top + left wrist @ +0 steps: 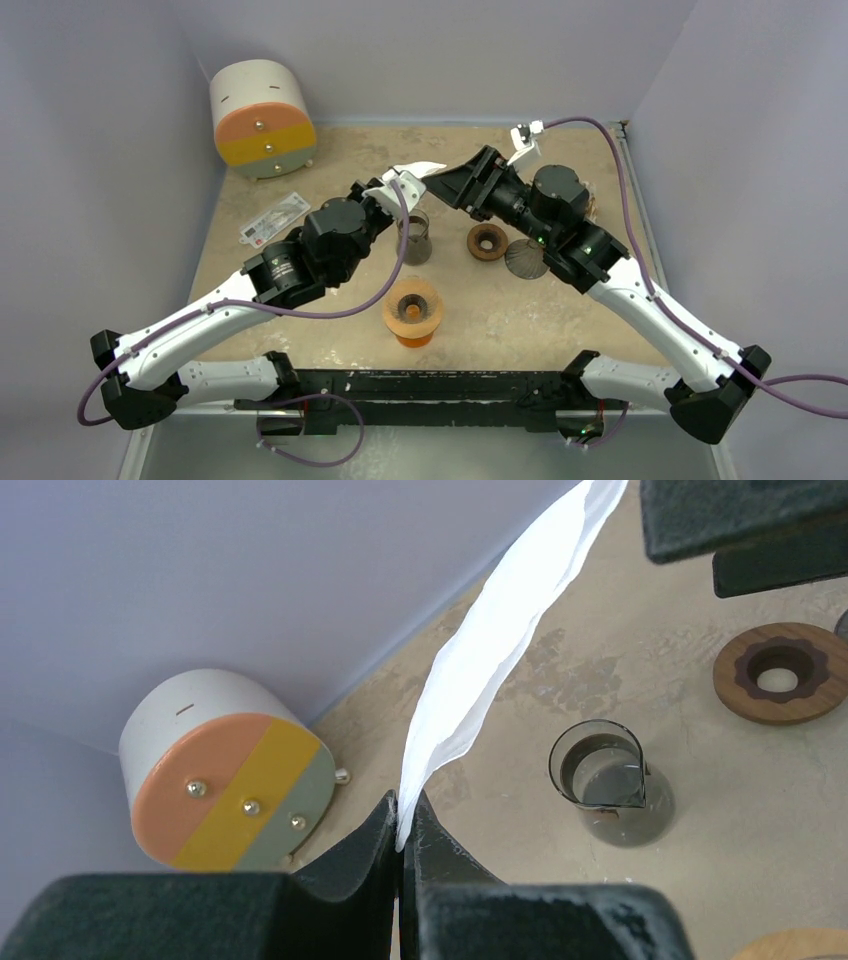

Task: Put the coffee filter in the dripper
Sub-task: Place the coffee filter in the coffee dripper.

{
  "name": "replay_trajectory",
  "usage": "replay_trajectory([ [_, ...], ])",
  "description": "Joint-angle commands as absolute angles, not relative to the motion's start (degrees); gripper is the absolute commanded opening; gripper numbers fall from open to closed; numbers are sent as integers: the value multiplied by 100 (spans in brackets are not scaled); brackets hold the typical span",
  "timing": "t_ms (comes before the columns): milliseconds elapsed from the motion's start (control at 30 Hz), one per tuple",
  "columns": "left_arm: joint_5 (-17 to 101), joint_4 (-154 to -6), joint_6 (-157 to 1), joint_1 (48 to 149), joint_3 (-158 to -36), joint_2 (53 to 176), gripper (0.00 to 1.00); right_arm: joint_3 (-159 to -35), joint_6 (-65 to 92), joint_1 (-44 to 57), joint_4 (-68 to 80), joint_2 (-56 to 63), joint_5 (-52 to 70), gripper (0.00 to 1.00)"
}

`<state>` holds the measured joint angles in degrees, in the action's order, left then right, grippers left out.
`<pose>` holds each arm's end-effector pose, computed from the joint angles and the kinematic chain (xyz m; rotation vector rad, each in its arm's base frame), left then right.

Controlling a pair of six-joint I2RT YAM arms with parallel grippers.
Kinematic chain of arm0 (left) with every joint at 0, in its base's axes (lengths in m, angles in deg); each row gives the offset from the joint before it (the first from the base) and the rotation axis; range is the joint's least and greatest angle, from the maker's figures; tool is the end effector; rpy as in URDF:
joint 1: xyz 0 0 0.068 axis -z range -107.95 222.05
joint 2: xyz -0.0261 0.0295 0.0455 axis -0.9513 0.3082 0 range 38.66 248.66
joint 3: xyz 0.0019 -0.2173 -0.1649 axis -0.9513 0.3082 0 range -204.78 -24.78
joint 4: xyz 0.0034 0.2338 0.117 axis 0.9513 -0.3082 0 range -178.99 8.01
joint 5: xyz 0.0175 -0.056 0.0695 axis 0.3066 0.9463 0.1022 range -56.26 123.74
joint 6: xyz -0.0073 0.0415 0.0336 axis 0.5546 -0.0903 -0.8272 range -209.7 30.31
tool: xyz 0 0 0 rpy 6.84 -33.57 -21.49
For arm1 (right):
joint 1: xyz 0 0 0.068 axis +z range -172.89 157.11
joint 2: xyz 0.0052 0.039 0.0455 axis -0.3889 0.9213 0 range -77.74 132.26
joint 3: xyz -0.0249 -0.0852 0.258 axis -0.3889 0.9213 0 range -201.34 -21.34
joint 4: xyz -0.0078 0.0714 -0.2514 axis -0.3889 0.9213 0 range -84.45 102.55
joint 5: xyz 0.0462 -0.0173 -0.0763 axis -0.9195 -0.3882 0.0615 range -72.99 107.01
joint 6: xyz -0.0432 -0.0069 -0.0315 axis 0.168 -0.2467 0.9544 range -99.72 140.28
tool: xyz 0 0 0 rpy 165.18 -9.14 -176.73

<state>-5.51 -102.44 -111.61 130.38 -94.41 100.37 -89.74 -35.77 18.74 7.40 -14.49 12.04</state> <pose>0.1392 -0.1827 0.4171 0.7130 1.5894 0.1477 0.1841 0.1677 0.4373 0.1352 1.6877 1.3971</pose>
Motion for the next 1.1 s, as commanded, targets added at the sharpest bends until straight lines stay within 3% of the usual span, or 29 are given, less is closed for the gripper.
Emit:
replay_trajectory([
  [0,-862,-10093,-10895,13076,-9466,10014,0,-8800,-4179,1912,-94,-1540,1402,81],
  [500,-851,-10372,-10467,13085,-9562,9977,0,-8348,-5114,2044,-929,-1482,2005,49],
  [733,-858,-10388,-10410,13094,-9571,9933,0,-8410,-5198,2056,-716,-1483,2244,38],
  [933,-849,-10388,-10361,13116,-9599,9939,0,-8451,-5319,2062,-599,-1425,2381,37],
  [1067,-854,-10390,-10344,13129,-9606,9914,0,-8554,-5353,2066,-446,-1376,2403,31],
])
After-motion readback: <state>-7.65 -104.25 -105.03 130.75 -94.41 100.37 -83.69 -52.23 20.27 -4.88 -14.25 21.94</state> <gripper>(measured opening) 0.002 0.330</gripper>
